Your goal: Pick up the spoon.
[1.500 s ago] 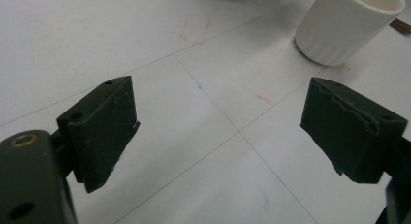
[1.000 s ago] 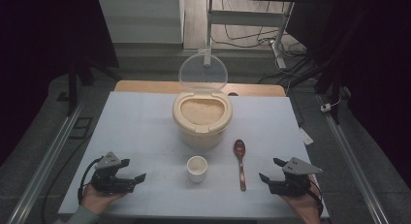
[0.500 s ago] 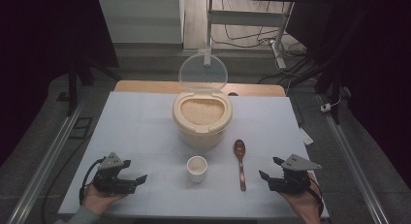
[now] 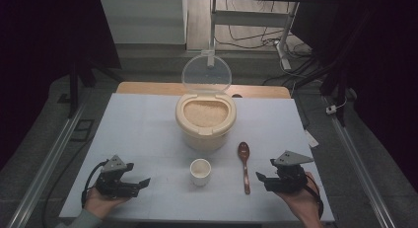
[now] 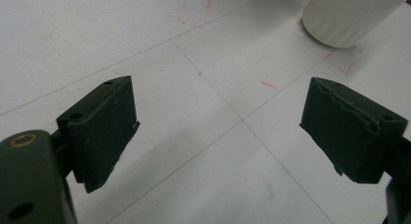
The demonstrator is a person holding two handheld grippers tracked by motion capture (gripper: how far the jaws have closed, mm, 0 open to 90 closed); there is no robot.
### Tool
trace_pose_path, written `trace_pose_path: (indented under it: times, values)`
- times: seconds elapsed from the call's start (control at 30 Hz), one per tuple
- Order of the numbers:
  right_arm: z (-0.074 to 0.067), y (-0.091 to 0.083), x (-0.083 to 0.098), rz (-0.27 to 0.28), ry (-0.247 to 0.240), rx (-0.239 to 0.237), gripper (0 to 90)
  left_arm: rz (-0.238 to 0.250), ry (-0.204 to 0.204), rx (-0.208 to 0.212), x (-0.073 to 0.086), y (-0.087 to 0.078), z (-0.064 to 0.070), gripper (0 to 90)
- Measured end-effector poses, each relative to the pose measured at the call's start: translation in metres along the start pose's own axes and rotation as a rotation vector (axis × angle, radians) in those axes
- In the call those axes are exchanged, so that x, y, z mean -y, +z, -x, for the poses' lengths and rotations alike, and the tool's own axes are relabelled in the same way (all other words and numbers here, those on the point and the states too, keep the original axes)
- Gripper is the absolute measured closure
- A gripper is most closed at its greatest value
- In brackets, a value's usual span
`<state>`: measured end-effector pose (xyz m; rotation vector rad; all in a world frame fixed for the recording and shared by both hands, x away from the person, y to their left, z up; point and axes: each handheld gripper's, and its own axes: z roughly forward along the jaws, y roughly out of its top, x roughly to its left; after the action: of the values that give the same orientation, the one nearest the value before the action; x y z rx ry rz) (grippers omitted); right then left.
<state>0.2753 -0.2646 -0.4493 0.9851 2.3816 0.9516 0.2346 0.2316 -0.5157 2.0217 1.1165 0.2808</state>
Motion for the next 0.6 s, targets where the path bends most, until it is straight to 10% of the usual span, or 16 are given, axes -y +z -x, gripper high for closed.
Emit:
trace_pose_path:
  times: [0.6]
  values:
    - [-0.025, 0.029, -0.027, -0.187, 0.06, 0.018, 31.4, -0.012, 0.011, -0.001, 0.0, 0.001, 0.0, 12.7]
